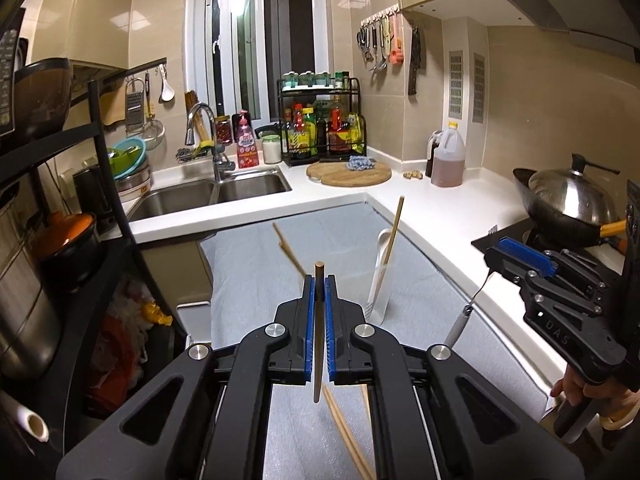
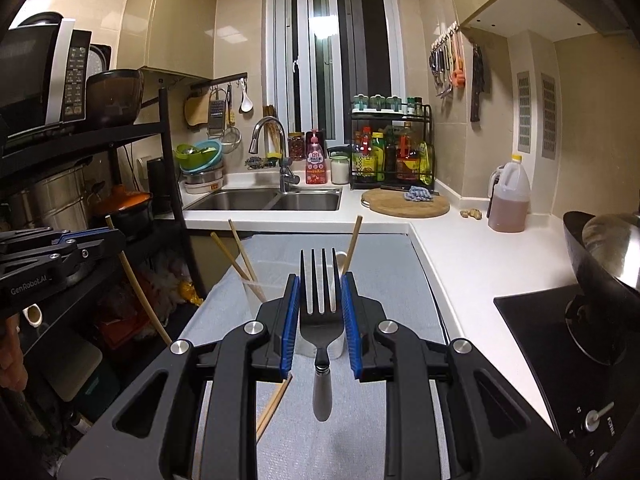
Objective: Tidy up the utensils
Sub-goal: 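Lift and carry the fork and chopstick over the clear container with both tools, then open both tools to drop the fork and chopstick into the container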
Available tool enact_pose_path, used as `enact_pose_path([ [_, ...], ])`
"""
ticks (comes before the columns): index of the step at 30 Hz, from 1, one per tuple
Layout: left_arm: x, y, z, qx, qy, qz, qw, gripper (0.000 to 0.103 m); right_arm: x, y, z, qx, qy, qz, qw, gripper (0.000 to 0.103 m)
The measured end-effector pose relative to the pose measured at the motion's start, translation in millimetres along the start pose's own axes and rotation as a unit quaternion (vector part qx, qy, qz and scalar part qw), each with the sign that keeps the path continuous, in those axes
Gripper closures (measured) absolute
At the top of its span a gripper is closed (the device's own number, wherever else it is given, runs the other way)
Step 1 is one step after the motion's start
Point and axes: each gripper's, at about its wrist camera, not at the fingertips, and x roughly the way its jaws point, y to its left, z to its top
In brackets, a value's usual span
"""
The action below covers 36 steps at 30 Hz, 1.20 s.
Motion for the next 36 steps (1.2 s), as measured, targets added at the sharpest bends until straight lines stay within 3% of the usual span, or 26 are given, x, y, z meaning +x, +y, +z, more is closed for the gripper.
enact_pose_path([
  [13, 2, -8, 70, 0.011, -0.052, -0.018, 0.9984, 0.098, 15, 4, 68, -0.015, -0.033, 0.014, 0.999, 0.081],
  [24, 39, -4, 111, 0.002, -0.074, -0.022, 0.9970, 0.098, 55, 7, 114, -0.006, -0.059, 0.015, 0.998, 0.081],
  [30, 68, 5, 112, -0.012, -0.067, -0.025, 0.9974, 0.098, 88, 3, 121, 0.006, -0.057, 0.018, 0.998, 0.081],
  [36, 107, 13, 95, -0.023, -0.036, -0.024, 0.9988, 0.098, 120, -1, 101, 0.013, -0.038, 0.019, 0.999, 0.082],
])
